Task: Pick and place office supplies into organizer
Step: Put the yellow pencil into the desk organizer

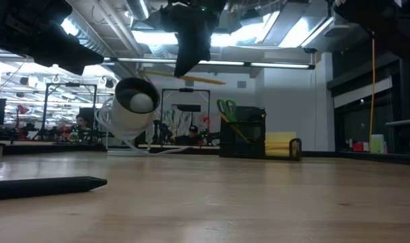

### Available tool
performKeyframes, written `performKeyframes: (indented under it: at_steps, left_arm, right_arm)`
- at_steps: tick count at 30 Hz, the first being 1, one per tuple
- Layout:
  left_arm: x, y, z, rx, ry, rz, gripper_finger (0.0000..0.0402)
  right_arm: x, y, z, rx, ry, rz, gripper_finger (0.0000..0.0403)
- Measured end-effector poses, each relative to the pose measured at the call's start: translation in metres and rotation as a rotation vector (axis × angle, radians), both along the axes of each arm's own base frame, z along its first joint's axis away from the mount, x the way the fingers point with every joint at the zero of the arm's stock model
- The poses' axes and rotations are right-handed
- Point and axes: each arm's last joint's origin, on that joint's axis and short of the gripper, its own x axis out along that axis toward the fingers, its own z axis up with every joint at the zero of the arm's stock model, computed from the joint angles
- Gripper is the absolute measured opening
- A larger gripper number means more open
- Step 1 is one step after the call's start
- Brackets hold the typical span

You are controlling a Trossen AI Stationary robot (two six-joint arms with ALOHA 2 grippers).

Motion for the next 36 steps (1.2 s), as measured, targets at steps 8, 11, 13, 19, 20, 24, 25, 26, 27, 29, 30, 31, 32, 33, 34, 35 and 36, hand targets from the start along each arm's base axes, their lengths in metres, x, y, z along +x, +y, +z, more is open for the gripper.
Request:
performKeyframes:
  at_steps: [8,11,13,19,20,24,25,26,27,29,30,31,32,33,34,35,36]
  left_arm:
    - [0.0,0.0,0.0,0.011,0.001,0.013,0.0002]
    - [0.0,0.0,0.0,0.013,0.001,0.013,0.0002]
    - [0.0,0.0,0.0,0.013,0.0,0.013,0.0002]
    - [0.0,0.0,0.0,0.013,0.001,0.013,0.0002]
    - [0.0,0.0,0.0,0.013,0.0,0.013,0.0002]
    - [0.0,0.0,0.0,0.012,0.0,0.013,0.0002]
    - [0.0,0.0,0.0,0.012,0.001,0.013,0.0002]
    - [0.0,0.0,0.0,0.012,0.001,0.013,0.0002]
    - [0.0,0.0,0.0,0.012,0.0,0.013,0.0002]
    - [0.0,0.001,0.0,0.012,0.001,0.014,0.0002]
    - [0.0,0.001,0.0,0.012,0.0,0.014,0.0002]
    - [0.0,0.001,0.0,0.012,0.0,0.014,0.0002]
    - [0.0,0.0,0.0,0.012,0.001,0.013,0.0002]
    - [0.0,0.001,0.0,0.012,0.0,0.014,0.0002]
    - [0.0,0.0,0.0,0.012,0.0,0.014,0.0002]
    - [0.0,0.0,0.0,0.011,0.0,0.014,0.0002]
    - [0.0,0.0,0.0,0.011,0.0,0.014,0.0002]
  right_arm:
    - [-0.012,-0.006,0.012,-0.059,0.034,-0.052,0.0027]
    - [-0.016,-0.005,0.016,-0.063,0.04,-0.057,0.0026]
    - [-0.021,-0.005,0.022,-0.067,0.038,-0.059,0.0022]
    - [-0.032,-0.004,0.042,-0.081,0.003,-0.085,0.0021]
    - [-0.035,-0.004,0.046,-0.086,-0.007,-0.088,0.0022]
    - [-0.044,-0.004,0.061,-0.109,-0.044,-0.103,0.0016]
    - [-0.046,-0.003,0.065,-0.111,-0.056,-0.105,0.0013]
    - [-0.048,-0.003,0.069,-0.114,-0.066,-0.106,0.0009]
    - [-0.05,-0.003,0.072,-0.117,-0.075,-0.108,0.0007]
    - [-0.053,-0.003,0.077,-0.119,-0.089,-0.11,0.0004]
    - [-0.054,-0.002,0.079,-0.12,-0.094,-0.111,0.0003]
    - [-0.055,-0.002,0.081,-0.122,-0.097,-0.112,0.0003]
    - [-0.056,-0.002,0.082,-0.128,-0.099,-0.116,0.0004]
    - [-0.057,-0.002,0.083,-0.137,-0.1,-0.121,0.0006]
    - [-0.058,-0.003,0.084,-0.145,-0.1,-0.125,0.0007]
    - [-0.059,-0.003,0.084,-0.147,-0.098,-0.127,0.0008]
    - [-0.06,-0.002,0.084,-0.147,-0.089,-0.127,0.0008]
